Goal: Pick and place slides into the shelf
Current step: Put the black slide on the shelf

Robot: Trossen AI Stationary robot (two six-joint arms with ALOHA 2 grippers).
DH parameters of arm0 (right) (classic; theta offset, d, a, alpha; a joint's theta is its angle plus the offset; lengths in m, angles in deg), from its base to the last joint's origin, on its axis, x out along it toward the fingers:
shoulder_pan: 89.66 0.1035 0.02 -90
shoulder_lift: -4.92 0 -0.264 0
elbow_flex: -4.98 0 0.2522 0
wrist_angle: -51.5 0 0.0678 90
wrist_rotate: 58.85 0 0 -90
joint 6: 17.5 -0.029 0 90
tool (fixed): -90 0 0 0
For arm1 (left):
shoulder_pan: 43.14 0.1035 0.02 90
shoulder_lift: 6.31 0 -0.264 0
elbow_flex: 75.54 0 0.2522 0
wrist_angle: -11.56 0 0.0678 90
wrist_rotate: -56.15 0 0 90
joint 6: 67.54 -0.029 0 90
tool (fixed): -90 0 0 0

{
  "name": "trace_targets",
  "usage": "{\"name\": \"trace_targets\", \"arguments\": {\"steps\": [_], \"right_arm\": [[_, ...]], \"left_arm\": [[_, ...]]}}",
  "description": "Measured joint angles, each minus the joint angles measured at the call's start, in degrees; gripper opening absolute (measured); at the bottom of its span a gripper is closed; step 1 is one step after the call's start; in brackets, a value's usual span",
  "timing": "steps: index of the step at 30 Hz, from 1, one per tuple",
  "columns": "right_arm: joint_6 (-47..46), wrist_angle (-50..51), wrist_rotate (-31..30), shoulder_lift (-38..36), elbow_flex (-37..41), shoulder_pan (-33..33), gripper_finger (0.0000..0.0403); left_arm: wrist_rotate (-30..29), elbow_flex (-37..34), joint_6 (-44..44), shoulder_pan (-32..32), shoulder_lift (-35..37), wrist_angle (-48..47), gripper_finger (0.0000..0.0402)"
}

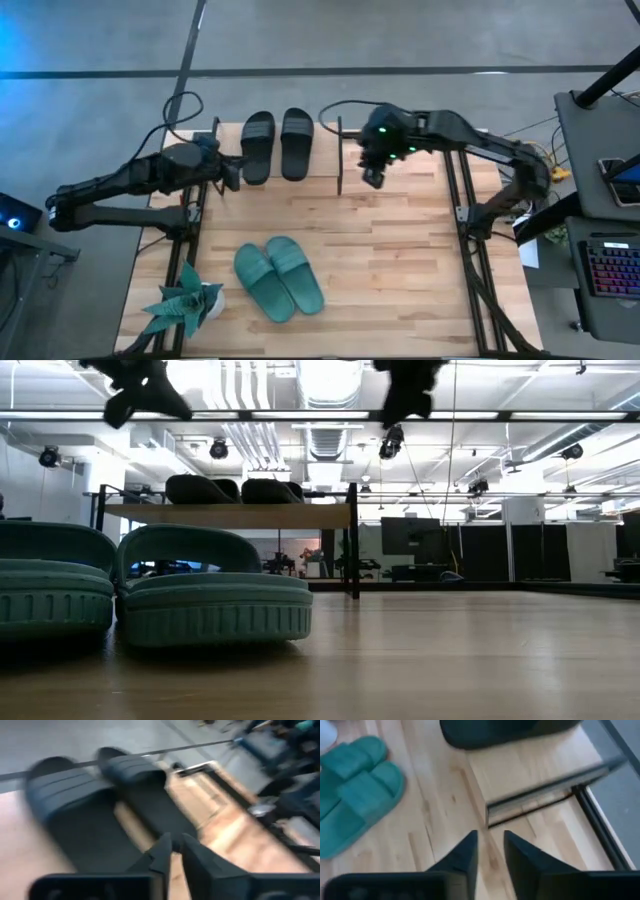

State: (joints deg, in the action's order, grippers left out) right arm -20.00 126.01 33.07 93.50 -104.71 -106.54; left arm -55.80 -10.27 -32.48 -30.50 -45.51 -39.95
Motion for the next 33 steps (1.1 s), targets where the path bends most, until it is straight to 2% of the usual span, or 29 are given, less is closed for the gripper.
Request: {"name": "trace_targets", "arguments": {"steps": [2,6,9,15,18,23,27,31,33], "right_arm": [[0.0,-0.24,0.01,3.64,-3.67,0.0,0.0055],[-0.27,-1.3,-0.13,11.72,-13.21,0.0,0.0015],[-0.74,-1.91,-0.36,18.36,-21.74,-0.02,0.0011],[-5.76,3.76,-0.44,30.89,-36.61,-1.96,0.0012],[-9.37,5.47,-0.2,33.9,-38.4,-3.02,0.0012],[-14.18,5.02,0.5,34.02,-35.96,-3.64,0.0013],[-14.11,4.31,0.63,33.82,-36.4,-3.79,0.0013],[-12.39,4.24,1.4,33.39,-37.64,-4.9,0.0013],[-11.53,4.22,1.53,33.39,-37.82,-5.46,0.0013]], "left_arm": [[-3.34,0.0,0.56,0.02,0.42,-3.04,0.0007],[-8.71,-0.09,0.64,0.11,0.76,-5.99,0.001],[-12.45,-0.07,0.51,0.23,0.26,-8.68,0.001],[-14.83,-0.42,0.32,2.39,-0.62,-16.37,0.001],[-14.45,-0.54,-2.58,3.62,-1.21,-18.88,0.0011],[-7.63,-0.74,-9.65,6.83,-2.68,-18.24,0.0011],[-1.54,-0.81,-12.43,11.12,-3.38,-15.56,0.0011],[8.56,-0.26,-16.65,18.47,-3.88,-9.61,0.0008],[11.02,0.4,-18.33,22.92,-4.25,-8.87,0.0003]]}}
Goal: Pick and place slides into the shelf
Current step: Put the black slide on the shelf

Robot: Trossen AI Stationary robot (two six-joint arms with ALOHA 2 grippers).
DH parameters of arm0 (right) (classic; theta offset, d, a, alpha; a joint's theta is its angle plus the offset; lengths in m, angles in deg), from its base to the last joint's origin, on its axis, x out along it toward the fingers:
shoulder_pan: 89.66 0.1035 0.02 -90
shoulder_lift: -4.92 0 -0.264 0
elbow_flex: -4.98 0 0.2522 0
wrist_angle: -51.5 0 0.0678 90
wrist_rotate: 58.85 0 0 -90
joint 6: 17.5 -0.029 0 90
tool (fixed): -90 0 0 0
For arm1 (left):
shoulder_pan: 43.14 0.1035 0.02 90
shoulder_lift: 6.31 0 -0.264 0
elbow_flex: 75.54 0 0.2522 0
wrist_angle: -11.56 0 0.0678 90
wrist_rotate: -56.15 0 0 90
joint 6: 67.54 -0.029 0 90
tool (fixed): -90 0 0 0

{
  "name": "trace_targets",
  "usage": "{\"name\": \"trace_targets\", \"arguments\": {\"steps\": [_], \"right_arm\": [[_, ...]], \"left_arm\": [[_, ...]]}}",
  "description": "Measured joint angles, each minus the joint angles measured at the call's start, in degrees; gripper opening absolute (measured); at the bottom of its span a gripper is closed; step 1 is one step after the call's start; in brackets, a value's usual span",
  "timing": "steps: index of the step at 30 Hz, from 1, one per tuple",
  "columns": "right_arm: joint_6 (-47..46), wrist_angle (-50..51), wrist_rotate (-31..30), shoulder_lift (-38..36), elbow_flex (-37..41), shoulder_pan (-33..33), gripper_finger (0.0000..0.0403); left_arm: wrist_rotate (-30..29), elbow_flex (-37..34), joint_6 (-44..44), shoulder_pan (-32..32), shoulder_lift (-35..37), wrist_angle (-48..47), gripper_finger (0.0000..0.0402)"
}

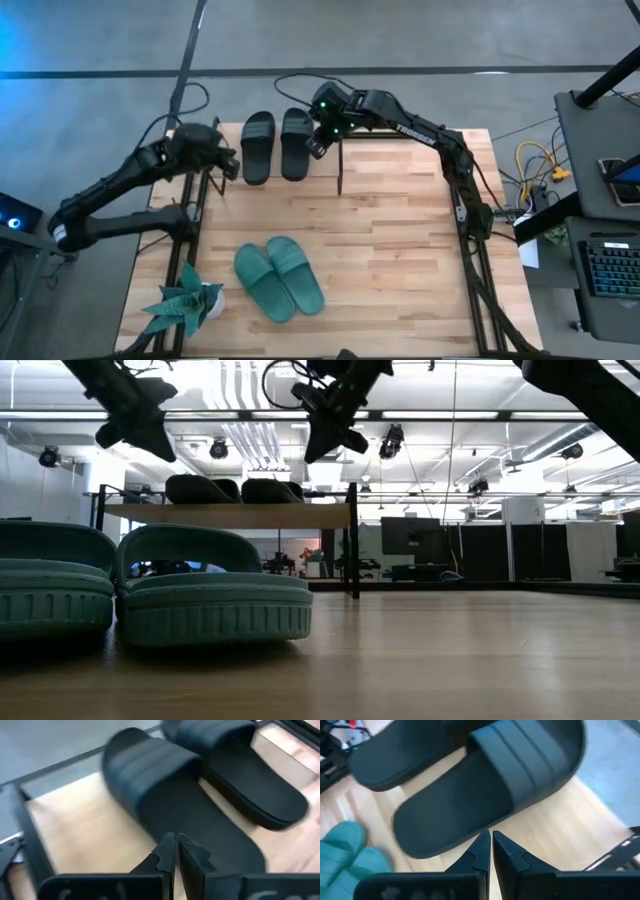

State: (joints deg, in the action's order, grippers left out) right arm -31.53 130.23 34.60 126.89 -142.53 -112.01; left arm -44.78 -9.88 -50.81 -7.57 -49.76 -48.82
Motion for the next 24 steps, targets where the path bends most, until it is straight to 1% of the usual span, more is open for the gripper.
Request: {"name": "trace_targets", "arguments": {"steps": [2,6,8,14,19,24], "right_arm": [[0.97,0.51,0.56,0.0,0.0,-0.51,0.0013],[3.95,2.99,2.72,-0.11,0.0,-1.08,0.0013],[5.56,4.07,2.82,-0.11,0.0,-1.19,0.0013],[7.67,4.23,2.64,-0.13,0.0,-1.56,0.0013],[8.73,4.1,2.59,0.25,0.0,-2.22,0.0013],[10.18,4.34,2.95,2.32,0.09,-2.51,0.0013]], "left_arm": [[2.79,0.38,-1.86,4.27,-0.53,-0.44,0.0001],[11.76,0.59,-5.66,10.82,-1.19,-0.53,0.0001],[13.52,0.43,-6.76,13.0,-1.82,-0.93,0.0001],[15.27,0.67,-7.08,16.35,-5.73,-0.26,0.0001],[15.25,0.7,-7.04,16.62,-10.51,1.69,0.0001],[16.18,1.01,-7.02,16.62,-13.33,3.7,0.0001]]}}
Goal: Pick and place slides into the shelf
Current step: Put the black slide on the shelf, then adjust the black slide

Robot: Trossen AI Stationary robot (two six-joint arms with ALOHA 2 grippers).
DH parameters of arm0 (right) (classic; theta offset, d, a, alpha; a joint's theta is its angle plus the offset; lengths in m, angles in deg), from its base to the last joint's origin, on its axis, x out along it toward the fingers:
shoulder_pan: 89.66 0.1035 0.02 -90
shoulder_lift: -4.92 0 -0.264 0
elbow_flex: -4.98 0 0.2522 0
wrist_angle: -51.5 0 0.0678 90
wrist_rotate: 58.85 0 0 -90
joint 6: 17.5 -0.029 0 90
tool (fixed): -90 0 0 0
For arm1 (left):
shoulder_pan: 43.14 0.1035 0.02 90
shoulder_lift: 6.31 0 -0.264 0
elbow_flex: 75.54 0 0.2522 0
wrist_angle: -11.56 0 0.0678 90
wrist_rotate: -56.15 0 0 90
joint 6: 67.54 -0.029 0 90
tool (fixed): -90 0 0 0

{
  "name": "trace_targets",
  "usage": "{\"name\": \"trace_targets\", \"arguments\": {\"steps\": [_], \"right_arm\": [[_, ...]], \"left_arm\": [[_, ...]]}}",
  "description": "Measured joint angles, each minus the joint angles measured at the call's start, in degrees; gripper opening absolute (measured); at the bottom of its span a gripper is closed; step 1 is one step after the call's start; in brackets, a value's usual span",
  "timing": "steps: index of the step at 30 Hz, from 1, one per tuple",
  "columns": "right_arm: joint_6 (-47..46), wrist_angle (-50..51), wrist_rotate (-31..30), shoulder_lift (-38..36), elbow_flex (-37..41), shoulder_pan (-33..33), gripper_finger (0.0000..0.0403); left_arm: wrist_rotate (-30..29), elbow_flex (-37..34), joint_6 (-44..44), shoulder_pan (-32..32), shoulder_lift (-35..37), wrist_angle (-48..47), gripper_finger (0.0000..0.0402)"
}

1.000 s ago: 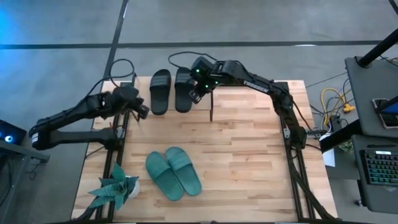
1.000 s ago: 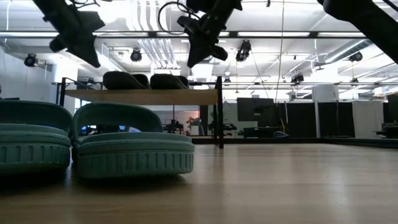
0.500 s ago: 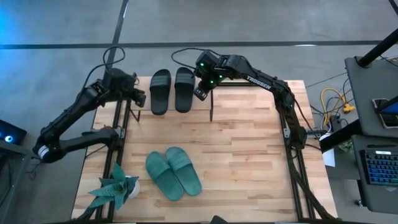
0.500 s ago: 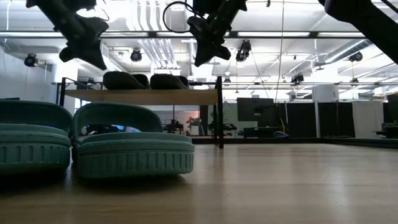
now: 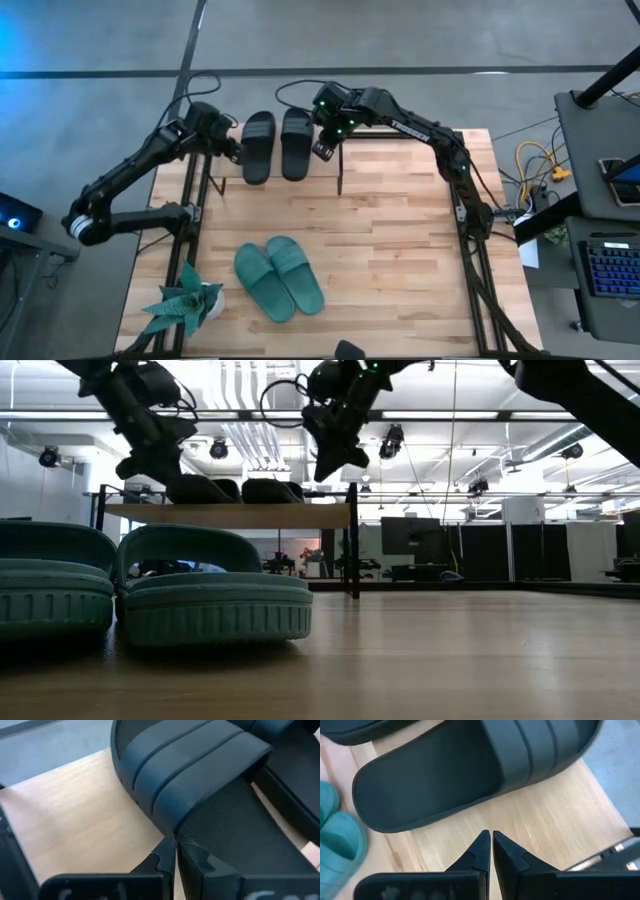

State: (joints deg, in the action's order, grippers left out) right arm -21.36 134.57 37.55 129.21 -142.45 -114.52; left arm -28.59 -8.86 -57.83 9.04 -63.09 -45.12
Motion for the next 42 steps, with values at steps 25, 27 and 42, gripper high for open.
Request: {"name": "trace_targets", "arguments": {"steps": [25,27,42], "right_arm": [[4.57,-3.27,0.28,5.0,-0.02,-0.2,0.0013],[4.83,-3.26,1.18,5.03,-0.02,-0.31,0.0013],[4.18,-3.75,3.18,5.25,0.35,0.89,0.0013]], "left_arm": [[2.37,0.45,0.39,-0.02,0.74,2.91,0.0001],[2.34,0.45,0.39,-0.02,0.62,2.9,0.0001],[1.95,0.3,-1.11,-0.02,-0.61,2.98,0.0001]]}}
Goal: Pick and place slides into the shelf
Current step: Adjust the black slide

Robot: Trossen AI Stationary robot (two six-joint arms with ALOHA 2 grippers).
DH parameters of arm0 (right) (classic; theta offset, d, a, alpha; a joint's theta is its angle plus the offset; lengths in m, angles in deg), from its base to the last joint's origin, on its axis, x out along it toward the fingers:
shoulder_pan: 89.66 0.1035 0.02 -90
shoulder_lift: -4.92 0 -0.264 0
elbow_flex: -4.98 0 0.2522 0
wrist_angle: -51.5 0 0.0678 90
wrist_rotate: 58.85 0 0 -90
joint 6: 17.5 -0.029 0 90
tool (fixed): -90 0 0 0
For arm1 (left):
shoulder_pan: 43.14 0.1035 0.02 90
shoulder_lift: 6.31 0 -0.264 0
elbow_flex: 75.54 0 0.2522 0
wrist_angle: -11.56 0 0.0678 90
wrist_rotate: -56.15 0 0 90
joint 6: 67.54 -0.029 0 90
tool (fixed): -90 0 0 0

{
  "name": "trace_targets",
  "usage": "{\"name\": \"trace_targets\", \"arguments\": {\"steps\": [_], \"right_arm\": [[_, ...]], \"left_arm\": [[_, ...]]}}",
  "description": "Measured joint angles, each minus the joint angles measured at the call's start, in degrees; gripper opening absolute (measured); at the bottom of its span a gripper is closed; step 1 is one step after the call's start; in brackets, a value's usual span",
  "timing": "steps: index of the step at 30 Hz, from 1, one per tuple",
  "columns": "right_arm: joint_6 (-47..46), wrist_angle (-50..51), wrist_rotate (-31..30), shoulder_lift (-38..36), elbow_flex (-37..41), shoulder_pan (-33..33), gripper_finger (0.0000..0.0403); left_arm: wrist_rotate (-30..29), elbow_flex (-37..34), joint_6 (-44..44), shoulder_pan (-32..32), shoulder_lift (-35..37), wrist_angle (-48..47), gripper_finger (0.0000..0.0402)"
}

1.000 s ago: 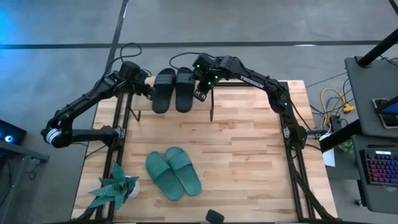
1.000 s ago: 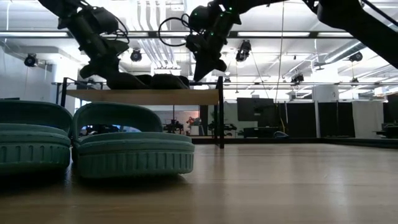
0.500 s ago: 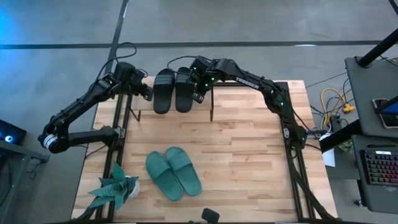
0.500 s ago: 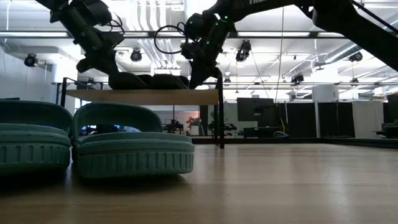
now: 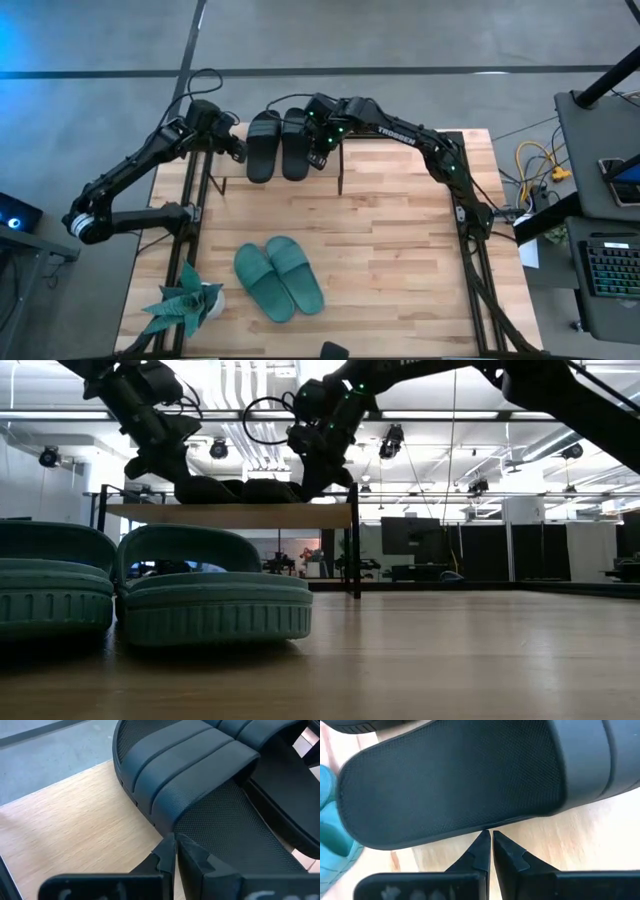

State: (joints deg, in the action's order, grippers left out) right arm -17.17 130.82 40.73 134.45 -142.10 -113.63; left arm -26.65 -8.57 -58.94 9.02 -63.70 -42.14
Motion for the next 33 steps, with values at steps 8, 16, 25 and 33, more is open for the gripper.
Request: {"name": "trace_targets", "arguments": {"steps": [8,16,25,33], "right_arm": [[-0.32,-0.05,1.3,0.0,0.34,1.07,0.0013],[-0.93,-0.03,1.1,0.0,0.48,2.01,0.0013],[-0.8,3.42,-5.62,-1.05,0.48,2.25,0.0013],[-5.78,-2.51,-9.86,-3.66,0.45,-1.56,0.0013]], "left_arm": [[0.01,-0.04,-0.04,0.0,0.0,0.01,0.0001],[0.02,-0.04,-0.07,0.0,0.0,0.02,0.0001],[0.04,-0.04,-0.1,0.0,0.09,0.04,0.0001],[0.05,-0.04,-0.35,0.0,0.09,0.07,0.0001]]}}
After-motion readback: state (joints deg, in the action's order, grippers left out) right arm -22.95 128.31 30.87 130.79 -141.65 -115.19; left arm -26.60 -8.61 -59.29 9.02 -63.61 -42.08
